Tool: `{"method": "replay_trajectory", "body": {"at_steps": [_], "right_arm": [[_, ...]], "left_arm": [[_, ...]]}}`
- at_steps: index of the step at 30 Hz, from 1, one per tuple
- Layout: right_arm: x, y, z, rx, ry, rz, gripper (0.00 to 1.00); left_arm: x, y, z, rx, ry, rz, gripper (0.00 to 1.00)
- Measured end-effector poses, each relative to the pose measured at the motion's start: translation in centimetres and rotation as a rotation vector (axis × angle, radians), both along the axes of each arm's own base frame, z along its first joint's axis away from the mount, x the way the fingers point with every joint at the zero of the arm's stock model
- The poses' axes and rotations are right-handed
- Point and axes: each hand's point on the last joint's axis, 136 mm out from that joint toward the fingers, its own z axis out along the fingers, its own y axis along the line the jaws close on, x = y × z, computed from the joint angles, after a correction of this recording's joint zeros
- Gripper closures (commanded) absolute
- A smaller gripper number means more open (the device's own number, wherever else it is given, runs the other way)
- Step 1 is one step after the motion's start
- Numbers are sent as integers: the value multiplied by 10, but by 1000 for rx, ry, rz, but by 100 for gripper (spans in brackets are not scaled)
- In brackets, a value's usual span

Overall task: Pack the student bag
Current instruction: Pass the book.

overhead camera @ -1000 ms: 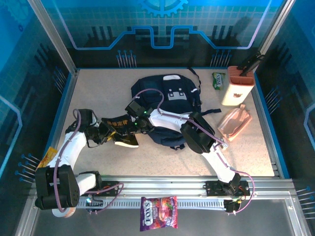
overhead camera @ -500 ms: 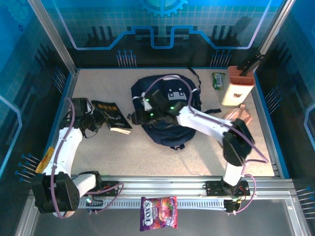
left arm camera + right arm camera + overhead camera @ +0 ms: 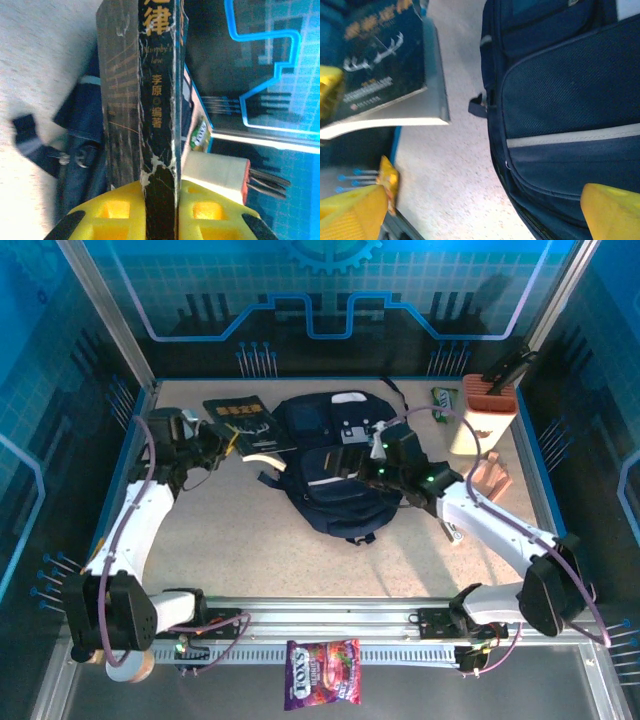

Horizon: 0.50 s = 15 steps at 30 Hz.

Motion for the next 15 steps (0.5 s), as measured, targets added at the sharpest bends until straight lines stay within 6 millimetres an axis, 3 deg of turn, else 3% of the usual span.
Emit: {"method": "replay_trajectory", "body": {"at_steps": [4, 9, 15], "right_arm": [[9, -9, 13, 150, 17, -75, 0], [15, 0, 32, 355, 46, -102, 0], [30, 10, 51, 536, 79, -153, 0]], "left_arm": [[21, -35, 5, -76, -9, -48, 91], [44, -75, 16, -142, -49, -71, 91], [62, -102, 15, -197, -63, -48, 91]]}}
